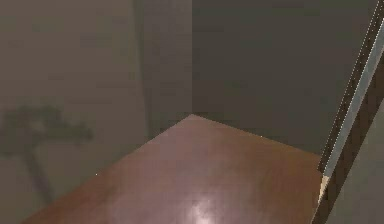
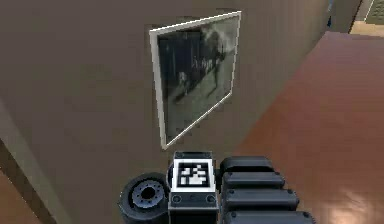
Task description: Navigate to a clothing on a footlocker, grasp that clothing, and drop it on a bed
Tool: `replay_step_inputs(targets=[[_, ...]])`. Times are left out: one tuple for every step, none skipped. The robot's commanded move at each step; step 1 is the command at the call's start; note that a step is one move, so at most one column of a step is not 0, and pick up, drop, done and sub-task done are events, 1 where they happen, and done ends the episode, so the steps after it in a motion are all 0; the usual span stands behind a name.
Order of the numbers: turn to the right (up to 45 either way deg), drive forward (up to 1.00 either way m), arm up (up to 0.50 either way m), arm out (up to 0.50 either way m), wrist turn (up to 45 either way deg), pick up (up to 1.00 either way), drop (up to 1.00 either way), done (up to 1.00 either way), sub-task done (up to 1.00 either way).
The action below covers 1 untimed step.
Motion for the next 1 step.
replay_step_inputs(targets=[[6.0, 0.00, 0.00, 0.00, 0.0, 0.00, 0.00, 0.00, 0.00]])
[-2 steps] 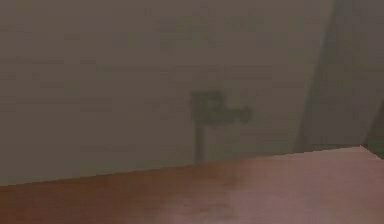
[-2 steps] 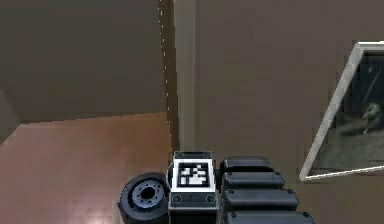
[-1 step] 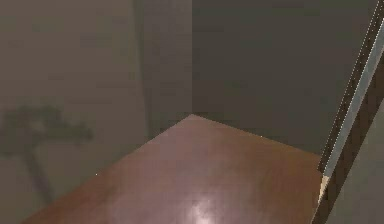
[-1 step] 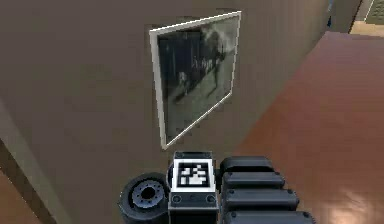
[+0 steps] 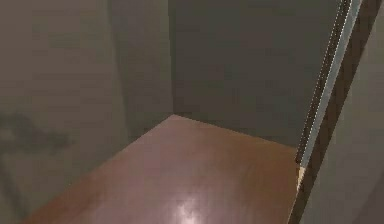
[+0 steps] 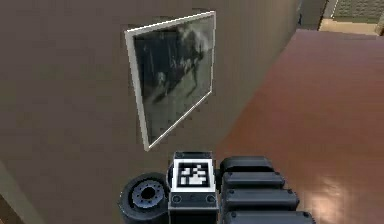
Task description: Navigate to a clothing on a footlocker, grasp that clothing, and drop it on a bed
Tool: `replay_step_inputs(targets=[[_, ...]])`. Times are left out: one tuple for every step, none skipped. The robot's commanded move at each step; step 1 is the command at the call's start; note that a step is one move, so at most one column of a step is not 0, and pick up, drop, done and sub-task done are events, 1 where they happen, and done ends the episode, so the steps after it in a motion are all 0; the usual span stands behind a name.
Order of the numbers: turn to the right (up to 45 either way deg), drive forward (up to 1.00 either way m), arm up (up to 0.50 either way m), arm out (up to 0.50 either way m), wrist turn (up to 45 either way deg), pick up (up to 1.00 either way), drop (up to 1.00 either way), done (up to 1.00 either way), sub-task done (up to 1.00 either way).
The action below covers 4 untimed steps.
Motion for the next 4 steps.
replay_step_inputs(targets=[[0.0, 0.10, 0.00, 0.00, 0.0, 0.00, 0.00, 0.00, 0.00], [0.0, 0.90, 0.00, 0.00, 0.0, 0.00, 0.00, 0.00, 0.00], [-45.0, 0.00, 0.00, 0.00, 0.0, 0.00, 0.00, 0.00, 0.00], [-12.0, 0.00, 0.00, 0.00, 0.0, 0.00, 0.00, 0.00, 0.00]])
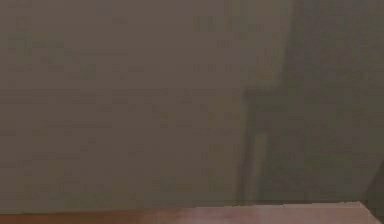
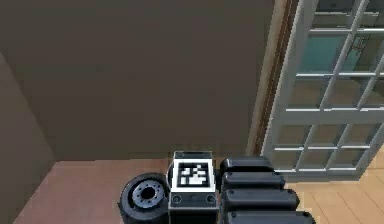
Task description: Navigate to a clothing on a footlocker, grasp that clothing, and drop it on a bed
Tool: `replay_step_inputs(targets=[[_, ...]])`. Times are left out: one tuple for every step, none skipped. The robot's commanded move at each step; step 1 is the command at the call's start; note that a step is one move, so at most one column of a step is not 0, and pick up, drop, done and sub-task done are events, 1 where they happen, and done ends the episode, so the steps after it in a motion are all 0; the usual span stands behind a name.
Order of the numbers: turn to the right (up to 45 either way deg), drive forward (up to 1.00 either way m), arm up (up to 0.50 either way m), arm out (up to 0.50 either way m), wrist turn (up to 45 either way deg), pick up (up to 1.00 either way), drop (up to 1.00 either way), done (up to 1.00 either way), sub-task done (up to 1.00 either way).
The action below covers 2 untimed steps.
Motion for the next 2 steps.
replay_step_inputs(targets=[[0.0, 0.05, 0.00, 0.00, 0.0, 0.00, 0.00, 0.00, 0.00], [45.0, 0.00, 0.00, 0.00, 0.0, 0.00, 0.00, 0.00, 0.00]])
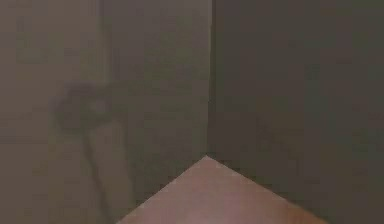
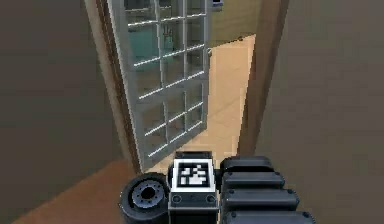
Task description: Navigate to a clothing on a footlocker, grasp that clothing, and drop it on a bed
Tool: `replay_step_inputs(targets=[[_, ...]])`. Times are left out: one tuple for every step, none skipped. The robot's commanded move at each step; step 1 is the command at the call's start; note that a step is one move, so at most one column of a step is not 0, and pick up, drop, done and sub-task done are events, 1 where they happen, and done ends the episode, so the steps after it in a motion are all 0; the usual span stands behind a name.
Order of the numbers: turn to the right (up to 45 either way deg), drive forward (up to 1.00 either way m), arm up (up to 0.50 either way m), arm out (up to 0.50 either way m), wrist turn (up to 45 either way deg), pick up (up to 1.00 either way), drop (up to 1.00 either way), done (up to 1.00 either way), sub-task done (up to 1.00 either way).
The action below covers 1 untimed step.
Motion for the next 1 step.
replay_step_inputs(targets=[[33.0, 0.00, 0.00, 0.00, 0.0, 0.00, 0.00, 0.00, 0.00]])
